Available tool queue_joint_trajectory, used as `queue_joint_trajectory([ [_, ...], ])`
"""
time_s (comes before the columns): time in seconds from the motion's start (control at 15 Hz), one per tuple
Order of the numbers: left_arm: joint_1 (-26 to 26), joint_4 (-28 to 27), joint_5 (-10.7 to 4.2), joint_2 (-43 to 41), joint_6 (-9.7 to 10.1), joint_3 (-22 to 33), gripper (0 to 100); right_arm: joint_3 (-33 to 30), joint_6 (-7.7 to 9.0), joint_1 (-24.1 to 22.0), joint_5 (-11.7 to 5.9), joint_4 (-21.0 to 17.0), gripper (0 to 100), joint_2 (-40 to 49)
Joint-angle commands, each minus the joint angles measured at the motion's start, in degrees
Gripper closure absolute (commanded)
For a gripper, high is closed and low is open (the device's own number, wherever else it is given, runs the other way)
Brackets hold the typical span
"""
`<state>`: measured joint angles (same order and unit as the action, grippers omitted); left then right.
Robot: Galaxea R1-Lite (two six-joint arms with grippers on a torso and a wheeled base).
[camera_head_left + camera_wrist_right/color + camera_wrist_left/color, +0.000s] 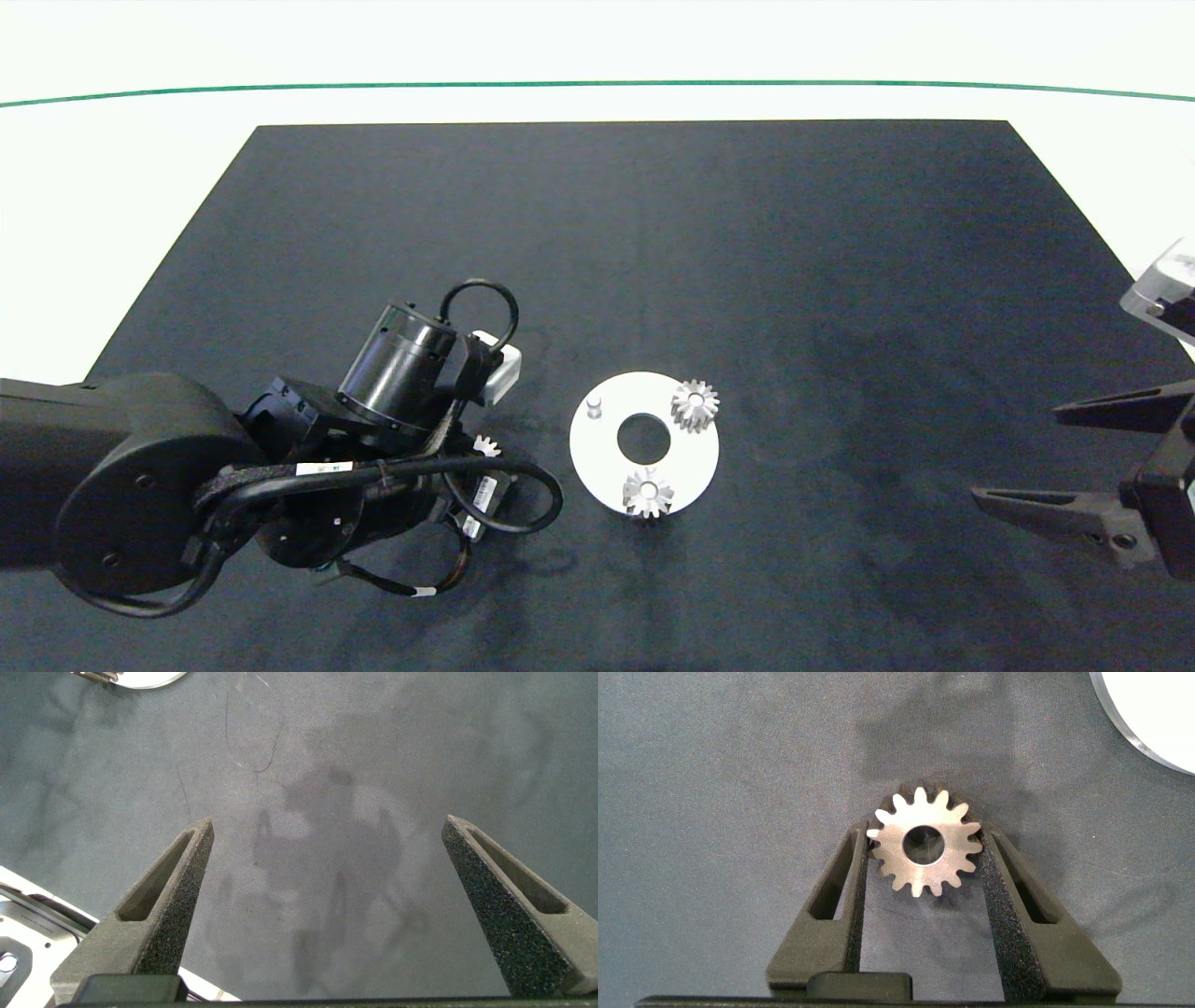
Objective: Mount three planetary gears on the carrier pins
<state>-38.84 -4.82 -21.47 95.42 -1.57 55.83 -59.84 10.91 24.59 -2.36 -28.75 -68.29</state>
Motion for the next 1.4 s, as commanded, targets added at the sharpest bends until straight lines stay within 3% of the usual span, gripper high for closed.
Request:
queue_joint_trajectory([
  [0.07,-0.01,-0.02,-0.15,-0.05,-0.01,-0.02,81,-0.01,0.08,0.02,-0.01,-0.17,0,-0.09],
  [0.67,-0.01,-0.02,-0.15,-0.23,-0.01,-0.20,99,0.08,0.08,0.02,-0.01,-0.26,0,-0.09],
  [1.4,-0.36,-0.02,-0.15,-0.14,-0.01,-0.29,100,0.17,0.69,-0.07,-0.01,-0.26,0,-0.18],
])
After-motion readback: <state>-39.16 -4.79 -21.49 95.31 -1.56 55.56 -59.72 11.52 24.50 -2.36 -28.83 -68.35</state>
